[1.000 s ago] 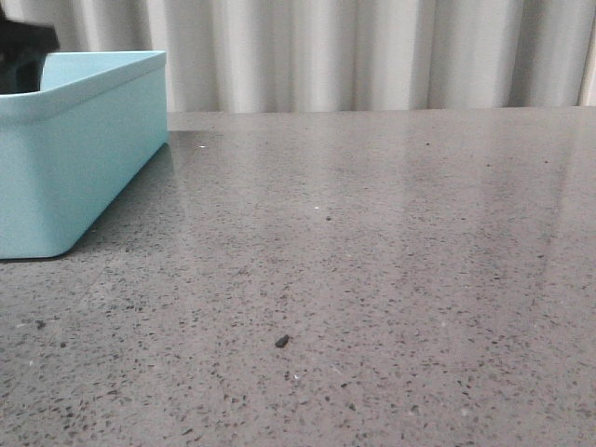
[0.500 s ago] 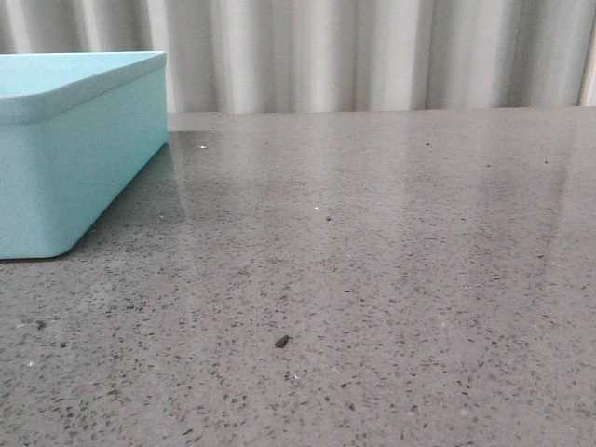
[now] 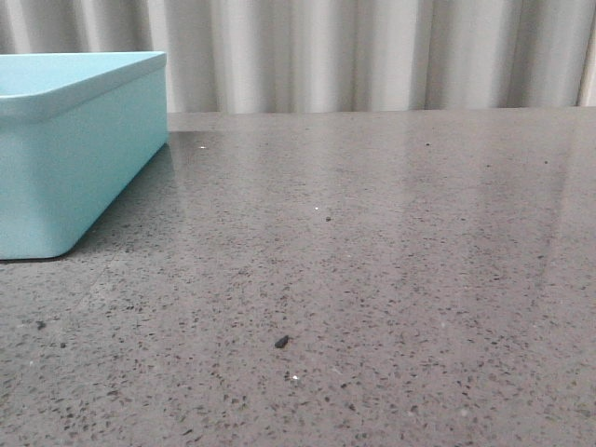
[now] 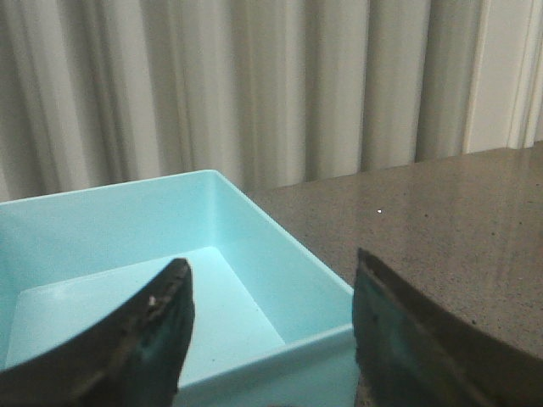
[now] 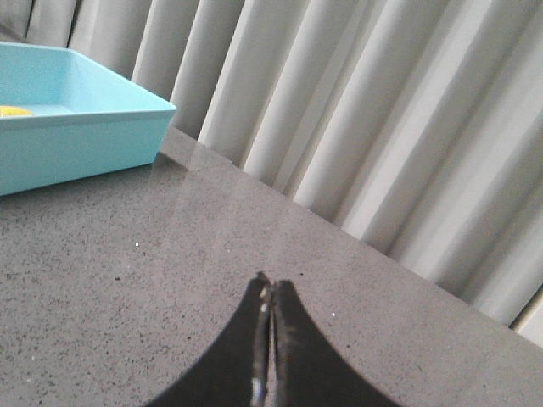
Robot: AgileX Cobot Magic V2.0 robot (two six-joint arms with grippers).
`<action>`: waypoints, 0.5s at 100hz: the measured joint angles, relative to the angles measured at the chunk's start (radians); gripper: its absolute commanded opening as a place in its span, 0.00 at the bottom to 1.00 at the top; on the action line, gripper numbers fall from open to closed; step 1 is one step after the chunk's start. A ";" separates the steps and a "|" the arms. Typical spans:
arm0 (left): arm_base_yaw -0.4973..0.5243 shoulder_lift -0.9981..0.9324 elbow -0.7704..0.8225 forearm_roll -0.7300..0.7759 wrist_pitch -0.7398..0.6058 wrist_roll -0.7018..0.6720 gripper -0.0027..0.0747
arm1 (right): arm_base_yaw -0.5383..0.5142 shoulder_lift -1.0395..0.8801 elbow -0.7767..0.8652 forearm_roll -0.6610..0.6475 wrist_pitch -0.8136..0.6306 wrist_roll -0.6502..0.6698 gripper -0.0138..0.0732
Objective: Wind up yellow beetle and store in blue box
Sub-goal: 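Lower the beetle into the box and open the left gripper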
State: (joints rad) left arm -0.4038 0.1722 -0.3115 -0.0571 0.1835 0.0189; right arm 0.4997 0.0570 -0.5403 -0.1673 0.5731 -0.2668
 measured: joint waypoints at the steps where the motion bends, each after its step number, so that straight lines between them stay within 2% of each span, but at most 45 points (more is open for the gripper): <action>1: 0.000 -0.007 0.005 0.000 0.000 0.000 0.36 | 0.000 0.000 0.000 0.000 0.000 0.000 0.11; 24: -0.001 -0.069 0.081 -0.003 0.001 0.000 0.01 | 0.000 0.000 0.112 0.010 -0.067 0.000 0.11; 50: -0.001 -0.070 0.085 0.008 -0.001 0.000 0.01 | 0.000 0.000 0.273 0.041 -0.177 0.032 0.11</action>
State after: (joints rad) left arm -0.4045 0.1023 -0.2262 -0.0492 0.1829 0.0189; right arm 0.4997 0.0570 -0.2670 -0.1259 0.3962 -0.2352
